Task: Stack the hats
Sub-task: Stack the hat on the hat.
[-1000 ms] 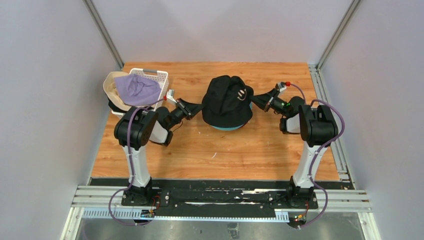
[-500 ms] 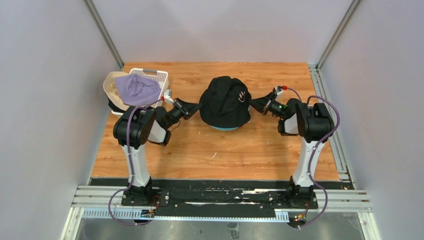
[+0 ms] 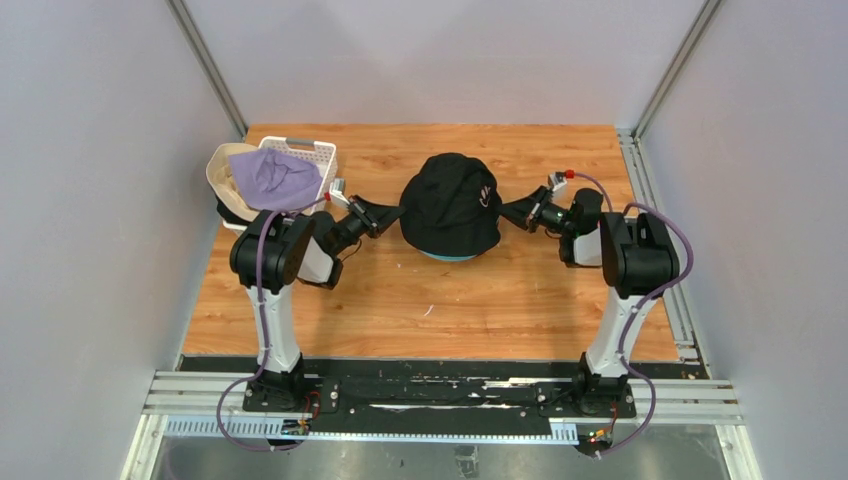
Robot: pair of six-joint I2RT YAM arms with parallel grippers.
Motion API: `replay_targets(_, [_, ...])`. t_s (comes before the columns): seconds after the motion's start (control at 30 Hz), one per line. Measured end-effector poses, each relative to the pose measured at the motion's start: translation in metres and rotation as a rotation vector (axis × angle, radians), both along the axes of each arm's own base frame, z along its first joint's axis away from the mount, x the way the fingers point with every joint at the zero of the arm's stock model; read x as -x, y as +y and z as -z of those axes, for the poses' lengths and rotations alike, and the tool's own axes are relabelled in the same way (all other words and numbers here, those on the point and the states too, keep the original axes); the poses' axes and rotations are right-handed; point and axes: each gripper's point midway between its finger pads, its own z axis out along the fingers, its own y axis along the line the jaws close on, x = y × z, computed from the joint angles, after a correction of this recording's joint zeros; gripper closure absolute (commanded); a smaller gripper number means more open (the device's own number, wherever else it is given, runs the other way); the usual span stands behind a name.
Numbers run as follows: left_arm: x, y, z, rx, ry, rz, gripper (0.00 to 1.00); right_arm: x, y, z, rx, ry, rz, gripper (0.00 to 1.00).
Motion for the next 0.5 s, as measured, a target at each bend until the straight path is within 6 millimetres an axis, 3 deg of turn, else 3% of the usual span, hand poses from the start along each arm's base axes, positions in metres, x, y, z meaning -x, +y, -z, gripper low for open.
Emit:
replay_targets(0.3, [-0.008,0.000,-0.004,0.012,-0.007,-0.003,1.00,0.004,-0.013,0.019,0.151,0.045,0.043,0.99])
replay_targets(0.5, [-0.010,0.001,0.003,0.011,0.009,-0.008,1.00,0.012,-0.037,0.068,0.334,0.189,0.123,0.99])
